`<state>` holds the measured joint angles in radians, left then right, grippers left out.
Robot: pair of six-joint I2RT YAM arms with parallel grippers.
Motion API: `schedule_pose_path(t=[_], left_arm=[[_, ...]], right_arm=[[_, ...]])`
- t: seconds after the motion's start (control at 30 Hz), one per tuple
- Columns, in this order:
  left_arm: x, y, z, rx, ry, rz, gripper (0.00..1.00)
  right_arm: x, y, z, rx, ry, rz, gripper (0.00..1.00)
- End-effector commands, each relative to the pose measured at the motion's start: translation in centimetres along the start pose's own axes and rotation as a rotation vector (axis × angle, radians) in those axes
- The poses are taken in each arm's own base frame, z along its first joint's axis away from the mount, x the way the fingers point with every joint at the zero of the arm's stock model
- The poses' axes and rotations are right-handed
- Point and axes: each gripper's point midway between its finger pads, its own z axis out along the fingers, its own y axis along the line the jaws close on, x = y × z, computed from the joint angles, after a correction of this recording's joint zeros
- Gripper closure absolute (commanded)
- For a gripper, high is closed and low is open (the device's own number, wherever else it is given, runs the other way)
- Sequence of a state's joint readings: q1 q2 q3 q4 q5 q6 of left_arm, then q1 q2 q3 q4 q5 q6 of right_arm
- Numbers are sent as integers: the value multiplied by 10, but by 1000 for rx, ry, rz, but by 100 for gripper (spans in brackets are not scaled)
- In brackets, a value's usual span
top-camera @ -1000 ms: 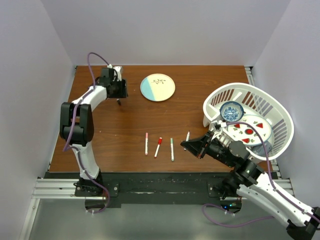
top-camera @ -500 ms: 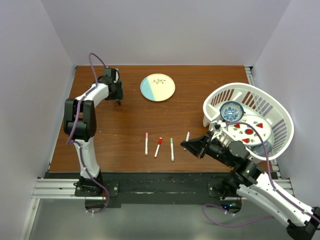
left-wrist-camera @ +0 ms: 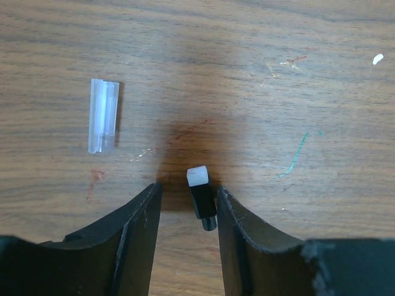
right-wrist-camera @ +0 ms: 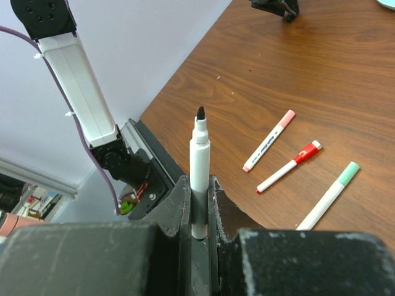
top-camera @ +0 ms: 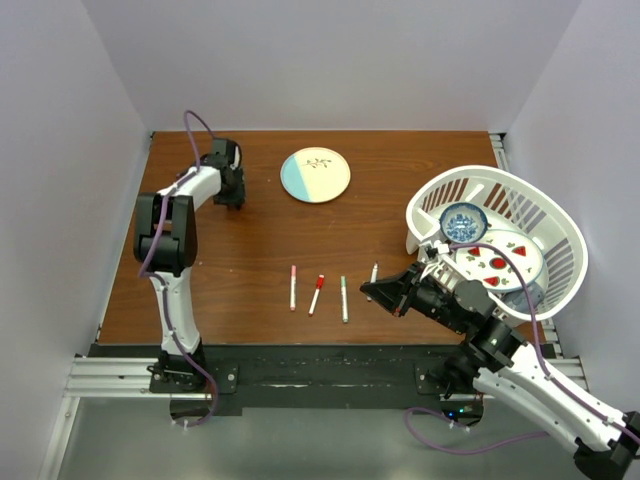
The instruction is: Insert the pens into the pen caps
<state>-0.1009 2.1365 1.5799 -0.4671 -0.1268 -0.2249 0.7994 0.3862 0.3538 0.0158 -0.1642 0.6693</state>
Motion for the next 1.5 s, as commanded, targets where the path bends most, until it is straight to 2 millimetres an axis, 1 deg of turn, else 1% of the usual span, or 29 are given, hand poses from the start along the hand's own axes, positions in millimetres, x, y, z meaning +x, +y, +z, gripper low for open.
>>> schedule_pose_path(t=[0.0,0.17,0.23,0.3,0.37,0.4,0.43,0.5,0.53,0.6,0.63,0.67,0.7,0.73,0.77,0.8,0.83,0.87,0.9,0.93,1.0,1.03,1.13,1.17,1.23,1.27,1.3,1.4,1.47], left_arm=[[-13,-4,2,5,-26,12,57],[-9,-6,11,5,7,26,63],[-4,-6,12,7,20,27,70],[-1,-9,9,10,22,23,82],[-1,-10,0,10,15,11,97],[-2,-12,-4,18,7,5,100],[-10,-19,-17,56,-22,-19,100],[-4,-29,-28,125,-39,-48,100],[-15,-33,-49,158,-94,-80,100],[-6,-53,-63,297,-116,-102,100],[-15,-61,-89,358,-170,-129,100],[-6,-68,-92,410,-191,-138,100],[-2,-83,-108,503,-203,-135,100],[-8,-94,-138,574,-260,-152,100],[-3,-104,-146,637,-307,-151,100],[3,-119,-167,740,-324,-135,100],[1,-133,-202,836,-375,-149,100],[10,-140,-215,908,-418,-142,100],[12,-147,-250,1001,-472,-123,100],[20,-157,-270,1078,-477,-140,100],[34,-161,-296,1178,-532,-144,100],[42,-167,-326,1264,-550,-163,100],[64,-167,-375,1445,-618,-203,100],[71,-164,-385,1492,-656,-208,100],[79,-161,-404,1559,-670,-244,100],[84,-159,-407,1578,-685,-248,100],[87,-157,-414,1596,-698,-247,100],[95,-154,-423,1624,-702,-243,100],[99,-153,-423,1624,-702,-241,100]], right_arm=[[-16,6,2,-10,-55,-23,100],[-16,5,0,-7,-54,-24,100],[-18,7,0,-9,-60,-25,100],[-16,6,0,-9,-54,-20,100],[-14,5,2,-9,-45,-16,100],[-11,5,3,-11,-35,-12,100],[-9,6,4,-21,-25,-11,100],[-6,6,7,-20,-3,-8,100],[-5,7,7,-28,5,-10,100],[-2,11,8,-50,22,-18,100],[-3,14,8,-70,22,-24,100],[-1,15,9,-77,31,-31,100],[1,14,10,-77,40,-31,100],[0,16,11,-88,38,-33,100],[2,19,12,-107,47,-34,100],[2,20,13,-118,48,-33,100],[2,24,16,-144,44,-33,100],[2,26,18,-156,44,-29,100],[4,29,19,-177,54,-27,100],[2,32,23,-194,46,-26,100],[4,34,27,-219,55,-11,100],[2,37,33,-239,42,-10,100],[-1,48,41,-306,29,2,100],[8,43,50,-294,61,13,100],[9,55,59,-324,75,5,100],[19,51,68,-307,106,0,100],[20,66,72,-336,114,-13,100],[30,77,87,-339,132,-23,100],[29,82,94,-350,121,3,100]])
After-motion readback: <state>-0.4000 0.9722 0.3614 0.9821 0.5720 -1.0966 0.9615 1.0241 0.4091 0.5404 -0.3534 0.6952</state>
